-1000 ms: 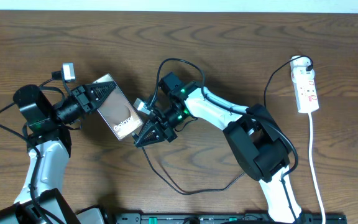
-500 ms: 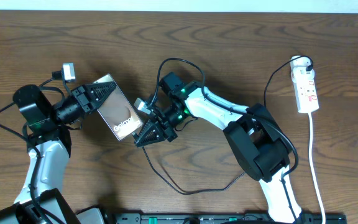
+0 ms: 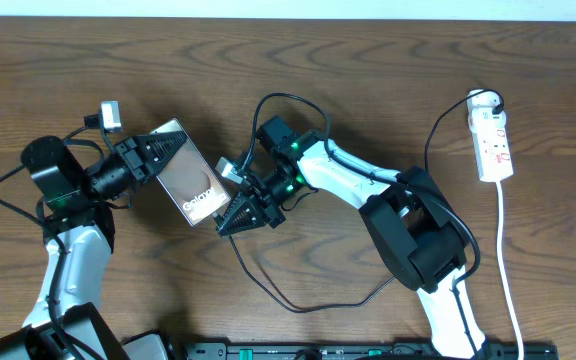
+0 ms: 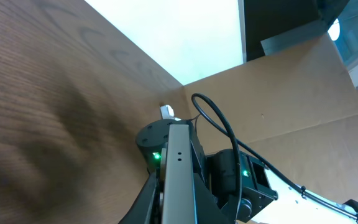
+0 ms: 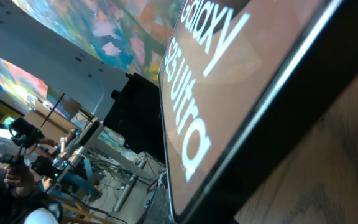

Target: Plug charger to phone and switch on socket

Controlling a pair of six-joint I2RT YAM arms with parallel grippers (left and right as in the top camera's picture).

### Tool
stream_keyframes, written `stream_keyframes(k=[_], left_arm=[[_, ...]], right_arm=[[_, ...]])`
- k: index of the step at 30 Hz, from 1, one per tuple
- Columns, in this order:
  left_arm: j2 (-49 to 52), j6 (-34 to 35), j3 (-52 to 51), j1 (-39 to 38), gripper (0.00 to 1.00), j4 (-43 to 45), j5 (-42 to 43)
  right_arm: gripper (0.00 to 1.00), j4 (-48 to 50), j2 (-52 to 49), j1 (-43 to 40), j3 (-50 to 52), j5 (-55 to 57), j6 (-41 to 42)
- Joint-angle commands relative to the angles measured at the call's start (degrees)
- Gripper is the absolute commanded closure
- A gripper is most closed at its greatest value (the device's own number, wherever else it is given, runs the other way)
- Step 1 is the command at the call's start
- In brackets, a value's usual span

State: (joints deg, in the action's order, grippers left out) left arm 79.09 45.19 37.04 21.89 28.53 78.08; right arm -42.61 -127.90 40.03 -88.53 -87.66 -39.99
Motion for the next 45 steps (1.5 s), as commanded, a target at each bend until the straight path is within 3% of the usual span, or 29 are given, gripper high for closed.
stream_keyframes(k=[1, 40, 45], left_arm=[[-0.1, 0.5, 0.3, -0.2, 0.93, 0.5, 1.8], [-0.1, -1.9, 0.3, -0.2, 0.92, 0.5, 1.8], [-0.1, -1.9, 0.3, -0.2, 0.93, 0.5, 1.8]], right_arm=[[0.99, 0.1, 0.2, -0.2, 0.1, -1.8, 0.1], [0.99, 1.1, 0.2, 0.7, 0.1, -1.8, 1.9], [0.99, 3.3, 0.2, 0.8, 0.1, -1.8, 5.0]])
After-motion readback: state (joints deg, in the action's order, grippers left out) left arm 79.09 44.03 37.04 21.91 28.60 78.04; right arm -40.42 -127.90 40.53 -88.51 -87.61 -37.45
